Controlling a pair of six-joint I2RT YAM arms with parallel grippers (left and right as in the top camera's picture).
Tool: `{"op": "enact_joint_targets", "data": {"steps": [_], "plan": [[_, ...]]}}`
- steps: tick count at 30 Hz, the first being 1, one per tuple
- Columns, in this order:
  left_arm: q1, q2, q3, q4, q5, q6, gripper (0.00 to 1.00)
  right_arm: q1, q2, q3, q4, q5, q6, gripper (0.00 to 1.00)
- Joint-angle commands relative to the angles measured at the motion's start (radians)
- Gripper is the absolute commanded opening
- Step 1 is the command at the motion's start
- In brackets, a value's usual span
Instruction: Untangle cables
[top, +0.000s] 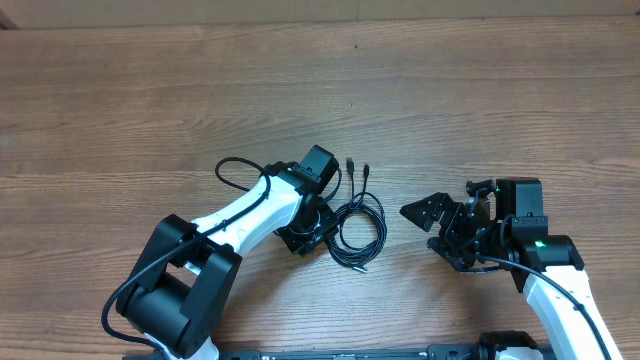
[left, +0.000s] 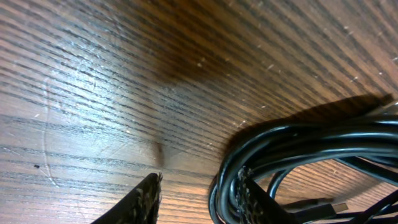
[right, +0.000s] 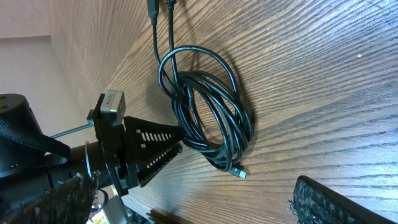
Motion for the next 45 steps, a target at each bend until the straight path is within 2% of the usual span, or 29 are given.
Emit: {"op": "enact_joint_targets", "data": {"steps": [1,2,5,12,14,15,18,24,28,31,34,37,39,43,45], "plan": [[-0.015,0.035,-0.008,-0.008,-0.001,-0.048,0.37,0.005,-0.001,0.02,0.002,0.008,-0.002,1.0],[-0.025,0.035,-0.015,-0.007,-0.016,-0.127,0.33,0.006,-0.001,0.02,0.002,0.008,-0.002,1.0],[-0.05,0.035,-0.037,0.028,-0.033,-0.254,0.32,0.005,-0.001,0.02,-0.002,0.008,-0.002,1.0],[-0.106,0.035,-0.087,0.127,-0.031,-0.422,0.31,0.005,-0.001,0.02,-0.009,0.008,-0.002,1.0],[-0.111,0.035,-0.095,0.13,-0.035,-0.459,0.19,0.005,-0.001,0.02,-0.01,0.008,-0.002,1.0],[-0.112,0.035,-0.097,0.136,-0.041,-0.463,0.04,0.005,-0.001,0.02,-0.01,0.008,-0.002,1.0],[-0.097,0.034,-0.097,0.153,-0.042,-0.451,0.04,0.005,-0.001,0.02,-0.014,0.008,-0.002,1.0],[0.027,-0.012,-0.077,0.153,-0.06,-0.137,0.04,0.006,0.0,0.02,-0.005,0.018,0.003,1.0],[0.122,-0.124,-0.005,0.152,-0.06,0.134,0.04,0.006,0.0,0.02,-0.004,0.093,0.092,1.0],[0.15,-0.206,0.04,0.144,-0.059,0.253,0.04,0.006,0.0,0.02,0.003,0.111,0.159,0.99],[0.15,-0.277,0.049,0.145,-0.055,0.292,0.04,0.006,0.0,0.02,0.043,0.11,0.191,0.96],[0.15,-0.338,0.049,0.151,-0.03,0.338,0.04,0.017,0.0,0.02,0.046,0.106,0.302,0.97],[0.15,-0.36,0.049,0.183,0.031,0.38,0.04,0.071,0.0,0.019,0.107,0.106,0.401,0.97],[0.15,-0.362,0.049,0.284,0.161,0.422,0.04,0.176,0.0,0.019,0.23,0.141,0.455,0.97],[0.15,-0.362,0.049,0.309,0.181,0.438,0.04,0.217,0.0,0.019,0.236,0.191,0.502,0.97]]}}
